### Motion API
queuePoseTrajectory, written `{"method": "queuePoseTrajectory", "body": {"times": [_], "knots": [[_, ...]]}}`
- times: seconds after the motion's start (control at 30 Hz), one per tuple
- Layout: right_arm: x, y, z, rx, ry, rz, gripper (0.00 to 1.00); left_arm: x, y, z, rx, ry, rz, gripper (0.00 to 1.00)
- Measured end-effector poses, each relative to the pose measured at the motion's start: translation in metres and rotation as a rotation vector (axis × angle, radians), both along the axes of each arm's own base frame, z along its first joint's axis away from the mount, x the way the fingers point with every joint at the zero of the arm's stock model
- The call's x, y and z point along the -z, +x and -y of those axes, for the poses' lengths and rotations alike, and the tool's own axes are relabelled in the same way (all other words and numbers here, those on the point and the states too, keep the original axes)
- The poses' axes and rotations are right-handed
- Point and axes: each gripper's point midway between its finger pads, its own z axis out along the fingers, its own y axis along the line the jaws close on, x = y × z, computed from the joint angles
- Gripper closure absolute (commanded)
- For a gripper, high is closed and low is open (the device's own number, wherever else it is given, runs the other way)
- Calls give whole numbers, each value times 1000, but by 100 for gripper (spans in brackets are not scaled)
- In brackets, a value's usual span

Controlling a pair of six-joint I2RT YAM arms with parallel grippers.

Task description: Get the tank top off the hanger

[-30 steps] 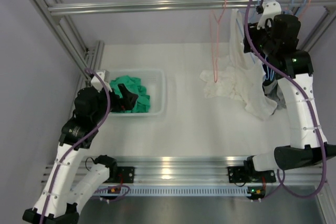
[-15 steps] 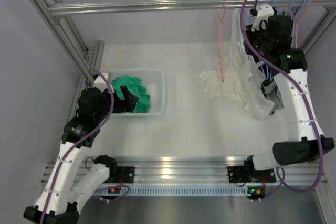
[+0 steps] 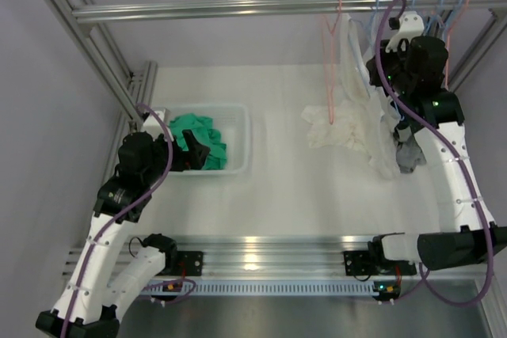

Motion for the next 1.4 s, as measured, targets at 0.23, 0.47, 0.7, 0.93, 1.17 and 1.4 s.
{"method": "queuePoseTrajectory", "body": {"times": [0.23,0.47,0.7,0.93,1.17,1.4], "knots": [[-41,-14,-5,-10,87,143,100,4,-1,2,12,-3,-10,1],[-62,-23,-6,-14,131,224,100,5,-2,4,21,-6,-13,1],[-50,-38,-4,-12,140,220,100,5,-3,4,25,-8,-14,1],[-55,-77,-1,-23,160,271,100,5,-5,9,50,-23,-22,1],[-63,-136,2,-50,198,368,100,1,-6,30,139,-92,-63,1],[-78,-197,8,-74,227,472,100,-51,-11,96,380,-200,5,1]]}}
